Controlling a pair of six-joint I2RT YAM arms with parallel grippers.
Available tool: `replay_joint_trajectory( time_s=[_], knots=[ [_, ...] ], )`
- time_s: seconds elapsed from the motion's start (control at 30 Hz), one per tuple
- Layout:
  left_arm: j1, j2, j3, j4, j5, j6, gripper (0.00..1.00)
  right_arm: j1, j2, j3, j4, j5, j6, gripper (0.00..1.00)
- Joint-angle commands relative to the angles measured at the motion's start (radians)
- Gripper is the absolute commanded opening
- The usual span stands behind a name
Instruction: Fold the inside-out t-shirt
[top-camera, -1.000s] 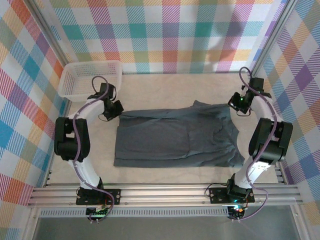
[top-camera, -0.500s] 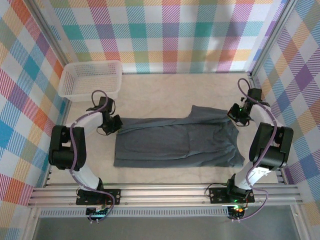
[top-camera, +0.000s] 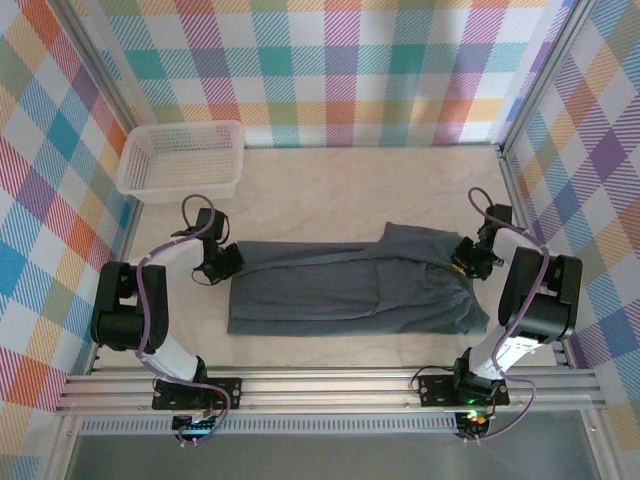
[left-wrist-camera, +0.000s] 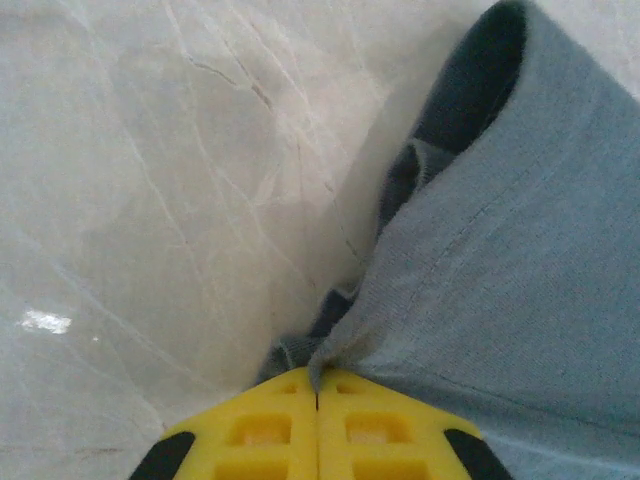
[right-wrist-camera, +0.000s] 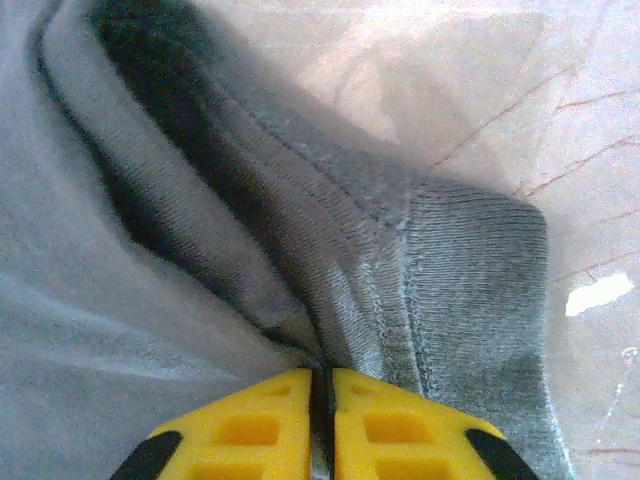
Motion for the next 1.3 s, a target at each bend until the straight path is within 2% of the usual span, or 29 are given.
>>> replay_joint_trajectory(
  time_s=[0.0, 0.07, 0.1, 0.23, 0.37, 0.6, 0.73, 0.8, 0.83, 0.93, 0.97, 1.17, 1.27],
  knots=[
    [-0.007, -0.084, -0.01, 0.021, 0.007, 0.003, 0.26, -0.006, -0.051, 0.087, -0.043, -0.026, -0.023, 0.33],
    [-0.02, -0.157, -0.007, 0.011, 0.0, 0.013, 0.42, 0.004, -0.09, 0.127, -0.057, -0.026, -0.035, 0.37],
    [-0.027, -0.192, 0.001, -0.008, -0.011, 0.019, 0.46, 0.016, -0.104, 0.145, -0.054, -0.016, -0.042, 0.39],
    [-0.053, -0.285, 0.04, -0.068, -0.041, 0.027, 0.49, 0.075, -0.067, 0.226, -0.04, 0.061, -0.054, 0.48],
    [-0.092, -0.337, 0.06, -0.075, -0.017, 0.024, 0.53, 0.13, 0.089, 0.353, -0.045, 0.08, -0.059, 0.59],
    [-0.134, -0.345, 0.048, -0.076, -0.025, 0.012, 0.6, 0.237, 0.349, 0.547, -0.106, 0.061, -0.061, 0.6],
    [-0.143, -0.343, 0.033, -0.073, -0.033, 0.002, 0.61, 0.256, 0.407, 0.563, -0.128, 0.07, -0.029, 0.5],
    [-0.145, -0.343, 0.031, -0.074, -0.039, 0.002, 0.62, 0.262, 0.407, 0.554, -0.13, 0.081, -0.022, 0.41],
    [-0.145, -0.341, 0.033, -0.076, -0.043, 0.002, 0.62, 0.263, 0.406, 0.552, -0.132, 0.084, -0.022, 0.35],
    [-0.145, -0.335, 0.037, -0.077, -0.051, -0.001, 0.63, 0.263, 0.39, 0.548, -0.141, 0.082, -0.027, 0.07],
    [-0.145, -0.334, 0.037, -0.075, -0.051, -0.001, 0.63, 0.262, 0.379, 0.546, -0.144, 0.075, -0.033, 0.0],
    [-0.145, -0.331, 0.04, -0.066, -0.038, -0.007, 0.64, 0.262, 0.178, 0.5, -0.138, 0.063, -0.049, 0.0],
    [-0.145, -0.339, 0.042, -0.069, -0.036, -0.007, 0.64, 0.263, 0.006, 0.38, -0.117, 0.075, -0.02, 0.0]
  ],
)
